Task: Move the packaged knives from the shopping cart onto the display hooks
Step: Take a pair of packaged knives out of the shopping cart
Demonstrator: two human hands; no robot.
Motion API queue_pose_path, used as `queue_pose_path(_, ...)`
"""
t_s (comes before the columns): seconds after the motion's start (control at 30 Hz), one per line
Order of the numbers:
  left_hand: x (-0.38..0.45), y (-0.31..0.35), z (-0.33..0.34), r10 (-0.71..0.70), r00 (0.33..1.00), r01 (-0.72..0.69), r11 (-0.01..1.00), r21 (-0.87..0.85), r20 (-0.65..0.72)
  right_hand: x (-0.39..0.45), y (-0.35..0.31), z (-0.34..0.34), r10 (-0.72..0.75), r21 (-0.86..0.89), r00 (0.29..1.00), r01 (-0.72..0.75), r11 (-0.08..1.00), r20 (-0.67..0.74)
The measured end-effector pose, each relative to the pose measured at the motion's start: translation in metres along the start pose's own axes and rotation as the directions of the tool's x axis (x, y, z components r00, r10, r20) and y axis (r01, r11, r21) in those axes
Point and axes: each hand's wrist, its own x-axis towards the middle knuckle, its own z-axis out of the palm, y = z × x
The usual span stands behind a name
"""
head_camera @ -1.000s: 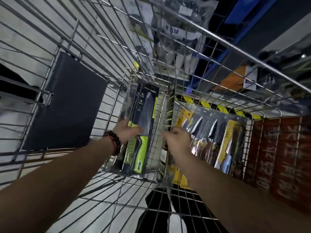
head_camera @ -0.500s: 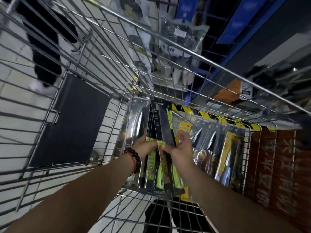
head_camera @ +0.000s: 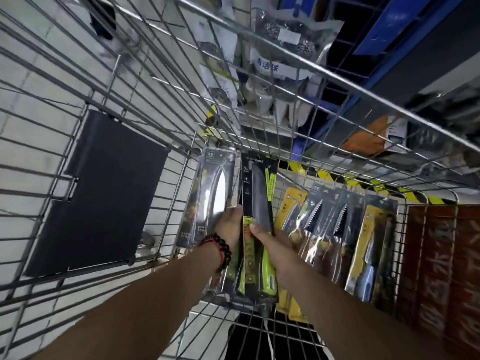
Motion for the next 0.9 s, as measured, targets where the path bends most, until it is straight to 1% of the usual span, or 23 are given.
queue_pose_path(0.03, 0.001, -0.001, -0.001, 0.012, 1.0, -0.012, 1.0, -0.011, -0.021, 0.004, 0.004, 0.004, -0.029, -0.026, 0.998, 0.028, 0.999, -0.058)
queue_pose_path(0.07, -0.001, 0.001, -0.001, -0.008, 1.0, 0.008, 1.0, 0.006, 0.023, 0.008, 0.007, 0.007, -0.052, -0.052, 0.994, 0.047, 0.998, -0.093)
queue_pose_path(0.13, -0.001, 0.005, -0.003, 0.002, 0.998, -0.007, 0.997, 0.076, 0.067, 0.016, 0.01, 0.011, -0.066, -0.112, 0.985, 0.048, 0.993, -0.159)
queue_pose_path(0.2, 0.013, 0.002, -0.002, 0.017, 0.997, -0.03, 0.986, 0.166, 0.077, 0.025, 0.015, 0.017, -0.069, -0.199, 0.975, 0.026, 0.98, -0.211)
queue_pose_path(0.23, 0.021, -0.003, -0.001, 0.029, 0.997, -0.042, 0.977, 0.207, 0.067, 0.029, 0.016, 0.021, -0.075, -0.231, 0.972, 0.023, 0.973, -0.222)
queue_pose_path(0.3, 0.036, -0.016, 0.001, 0.042, 0.999, -0.047, 0.961, 0.271, 0.024, 0.034, 0.02, 0.031, -0.067, -0.229, 0.968, 0.01, 0.973, -0.242)
queue_pose_path(0.37, 0.027, -0.011, -0.001, 0.067, 0.997, -0.05, 0.94, 0.337, -0.039, 0.035, 0.022, 0.043, -0.07, -0.266, 0.961, -0.003, 0.964, -0.267)
queue_pose_path(0.4, 0.021, -0.007, -0.002, 0.097, 0.993, -0.067, 0.922, 0.381, -0.06, 0.035, 0.022, 0.048, -0.06, -0.3, 0.961, -0.024, 0.953, -0.27)
queue_pose_path(0.47, 0.018, -0.007, -0.005, 0.145, 0.988, -0.108, 0.885, 0.452, -0.049, 0.034, 0.023, 0.052, -0.027, -0.366, 0.968, -0.069, 0.928, -0.251)
queue_pose_path(0.53, 0.017, -0.009, -0.008, 0.161, 0.986, -0.115, 0.856, 0.504, -0.048, 0.031, 0.022, 0.049, 0.011, -0.381, 0.979, -0.091, 0.92, -0.206)
queue_pose_path(0.57, 0.015, -0.009, -0.009, 0.189, 0.979, -0.123, 0.843, 0.524, -0.075, 0.028, 0.021, 0.045, 0.026, -0.384, 0.986, -0.089, 0.919, -0.167)
queue_pose_path(0.6, 0.013, -0.008, -0.01, 0.245, 0.963, -0.144, 0.819, 0.555, -0.113, 0.023, 0.019, 0.039, 0.022, -0.396, 0.993, -0.068, 0.916, -0.12)
queue_pose_path(0.63, 0.01, -0.007, -0.01, 0.333, 0.933, -0.191, 0.781, 0.594, -0.137, 0.019, 0.018, 0.03, -0.012, -0.413, 0.997, -0.023, 0.91, -0.082)
queue_pose_path(0.67, 0.005, -0.006, -0.009, 0.419, 0.898, -0.253, 0.739, 0.625, -0.131, 0.013, 0.016, 0.02, -0.082, -0.428, 0.994, 0.043, 0.903, -0.074)
queue_pose_path(0.7, -0.001, -0.004, -0.005, 0.49, 0.865, -0.322, 0.705, 0.632, -0.105, 0.007, 0.015, 0.007, -0.159, -0.423, 0.983, 0.106, 0.9, -0.092)
queue_pose_path(0.73, -0.007, -0.002, 0.0, 0.521, 0.851, -0.373, 0.689, 0.622, -0.067, 0.001, 0.013, -0.005, -0.244, -0.434, 0.96, 0.163, 0.886, -0.137)
queue_pose_path(0.77, -0.011, 0.001, 0.008, 0.51, 0.86, -0.401, 0.697, 0.594, -0.019, -0.001, 0.013, -0.018, -0.314, -0.477, 0.93, 0.191, 0.858, -0.193)
queue_pose_path(0.83, -0.015, 0.003, 0.03, 0.403, 0.909, -0.395, 0.757, 0.52, 0.105, -0.004, 0.011, -0.042, -0.369, -0.59, 0.885, 0.142, 0.795, -0.285)
queue_pose_path(0.9, -0.017, 0.003, 0.057, 0.276, 0.937, -0.348, 0.793, 0.501, 0.214, -0.008, 0.011, -0.063, -0.358, -0.65, 0.865, 0.048, 0.758, -0.353)
